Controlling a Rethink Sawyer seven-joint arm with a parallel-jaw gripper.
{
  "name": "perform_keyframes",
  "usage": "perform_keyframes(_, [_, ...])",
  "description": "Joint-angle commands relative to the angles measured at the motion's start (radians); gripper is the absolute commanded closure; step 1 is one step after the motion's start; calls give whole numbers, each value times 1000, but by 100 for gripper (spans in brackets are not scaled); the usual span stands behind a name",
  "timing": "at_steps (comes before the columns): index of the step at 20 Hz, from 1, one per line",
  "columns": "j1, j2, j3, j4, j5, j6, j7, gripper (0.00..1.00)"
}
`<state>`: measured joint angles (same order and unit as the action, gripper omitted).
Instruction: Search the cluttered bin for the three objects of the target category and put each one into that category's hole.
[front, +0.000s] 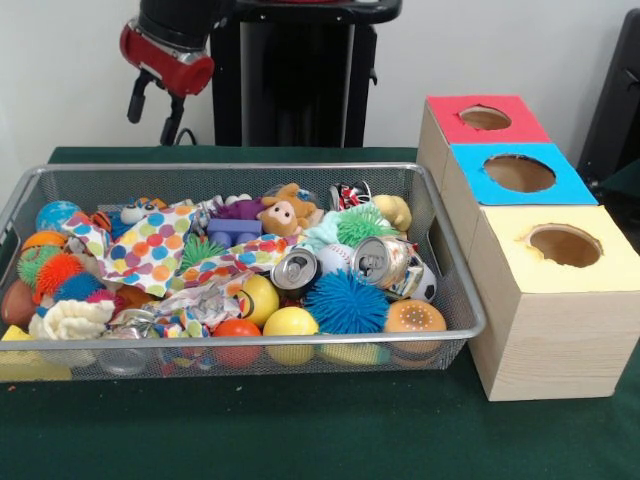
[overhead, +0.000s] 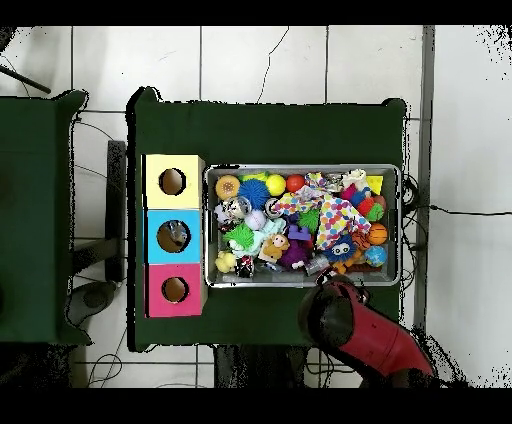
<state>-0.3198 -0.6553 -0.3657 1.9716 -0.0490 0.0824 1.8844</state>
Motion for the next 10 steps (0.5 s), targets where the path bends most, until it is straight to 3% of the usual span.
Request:
perform_keyframes(1, [-97, 93, 82, -41, 10, -24, 136, 0])
perform_keyframes(5, [-85, 95, 54, -47, 30, 82, 129, 0])
perform_keyframes(10, [-68, 117, 54, -48, 31, 127, 123, 0])
